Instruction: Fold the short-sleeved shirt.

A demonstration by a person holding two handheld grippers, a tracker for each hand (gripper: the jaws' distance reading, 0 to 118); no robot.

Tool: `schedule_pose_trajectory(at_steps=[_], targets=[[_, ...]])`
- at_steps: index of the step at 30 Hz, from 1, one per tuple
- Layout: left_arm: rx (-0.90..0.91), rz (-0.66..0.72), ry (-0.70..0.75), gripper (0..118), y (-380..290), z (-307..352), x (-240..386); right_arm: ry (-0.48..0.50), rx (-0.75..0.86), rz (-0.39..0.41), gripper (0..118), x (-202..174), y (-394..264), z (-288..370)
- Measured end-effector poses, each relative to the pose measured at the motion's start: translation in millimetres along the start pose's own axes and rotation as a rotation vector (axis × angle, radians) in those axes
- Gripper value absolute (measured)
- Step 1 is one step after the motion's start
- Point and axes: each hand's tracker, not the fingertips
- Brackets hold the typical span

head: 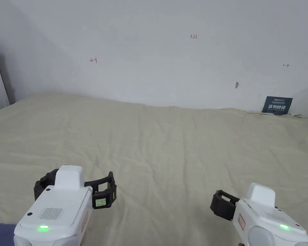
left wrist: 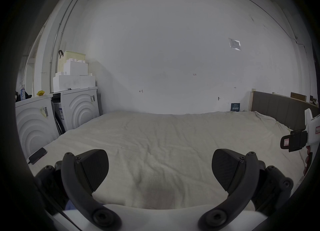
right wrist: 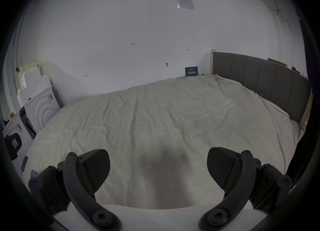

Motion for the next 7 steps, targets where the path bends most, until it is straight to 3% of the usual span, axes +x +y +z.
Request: schedule_pose_trajectory(at_steps=[3,5,7], targets=[[0.001,-0.008,-0.006,118,-0.6,0.6,1.1,-0.014,0.020,-0.031,113,1.8,0.8,1.0],[0.002,-0.013,-0.007,118,-0.7,-0.1,1.5,0.019,0.005,-0.100,113,6.2,2.4,1.8],[0.005,-0.018,-0.004,118,-0.6,-0.5,1.7,0.076,0.016,-0.120,113,11.0,3.4,2.0]])
